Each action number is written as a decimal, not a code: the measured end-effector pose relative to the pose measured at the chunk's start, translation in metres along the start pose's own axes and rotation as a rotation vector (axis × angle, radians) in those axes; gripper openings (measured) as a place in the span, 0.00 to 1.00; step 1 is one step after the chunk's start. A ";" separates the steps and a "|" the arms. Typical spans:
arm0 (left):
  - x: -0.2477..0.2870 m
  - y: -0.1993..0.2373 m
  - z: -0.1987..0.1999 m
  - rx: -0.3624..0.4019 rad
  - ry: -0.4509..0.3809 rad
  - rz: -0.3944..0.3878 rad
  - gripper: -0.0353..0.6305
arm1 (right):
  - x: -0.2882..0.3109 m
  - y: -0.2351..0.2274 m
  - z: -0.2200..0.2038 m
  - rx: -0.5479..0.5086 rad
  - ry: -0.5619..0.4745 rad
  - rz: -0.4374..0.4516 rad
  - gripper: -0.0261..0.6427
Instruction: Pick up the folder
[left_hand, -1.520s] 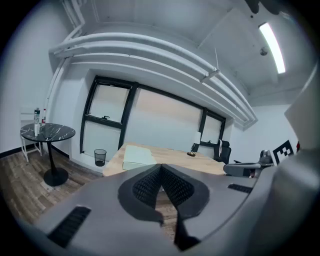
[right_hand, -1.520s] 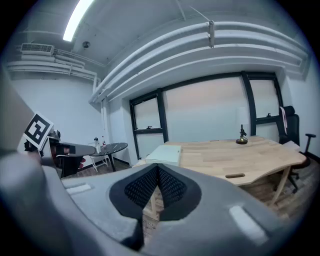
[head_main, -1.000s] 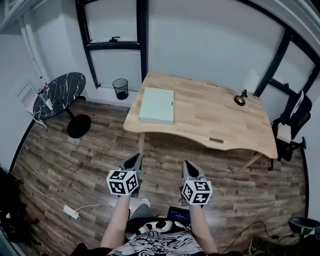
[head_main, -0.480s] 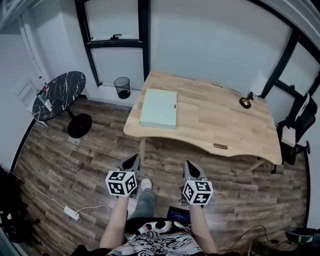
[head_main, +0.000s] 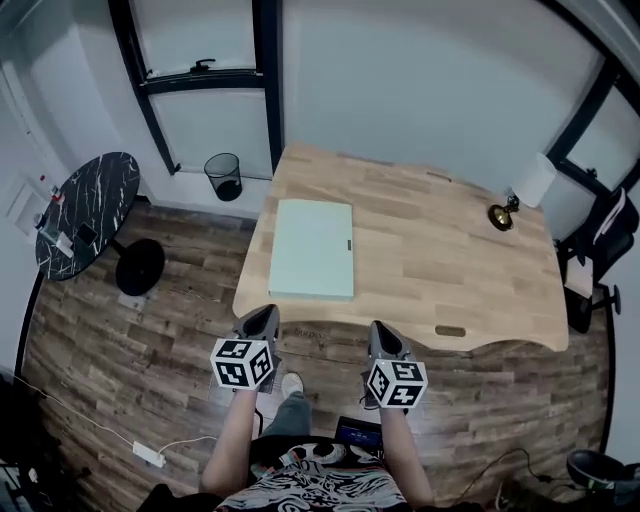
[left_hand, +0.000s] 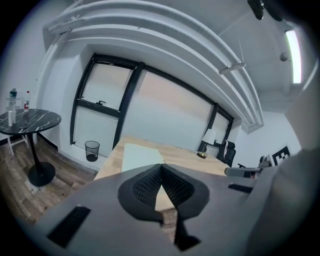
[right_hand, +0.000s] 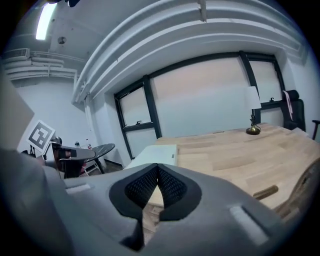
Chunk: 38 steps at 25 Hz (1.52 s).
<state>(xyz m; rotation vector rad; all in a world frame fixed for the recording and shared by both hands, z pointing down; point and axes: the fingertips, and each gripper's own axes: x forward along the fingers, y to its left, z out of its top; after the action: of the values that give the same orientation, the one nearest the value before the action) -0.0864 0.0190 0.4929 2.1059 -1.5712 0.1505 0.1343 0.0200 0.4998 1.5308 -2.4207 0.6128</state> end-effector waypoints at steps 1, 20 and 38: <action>0.015 0.009 0.008 -0.001 0.010 -0.006 0.06 | 0.015 -0.003 0.005 0.003 0.007 -0.010 0.05; 0.152 0.099 0.048 -0.037 0.105 -0.051 0.06 | 0.149 -0.048 0.041 0.056 0.069 -0.136 0.05; 0.185 0.122 0.048 -0.050 0.110 -0.005 0.06 | 0.189 -0.061 0.037 0.110 0.081 -0.075 0.05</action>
<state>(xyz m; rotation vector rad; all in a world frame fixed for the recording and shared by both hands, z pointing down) -0.1481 -0.1885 0.5607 2.0281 -1.4902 0.2192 0.1079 -0.1726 0.5550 1.5980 -2.2935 0.7892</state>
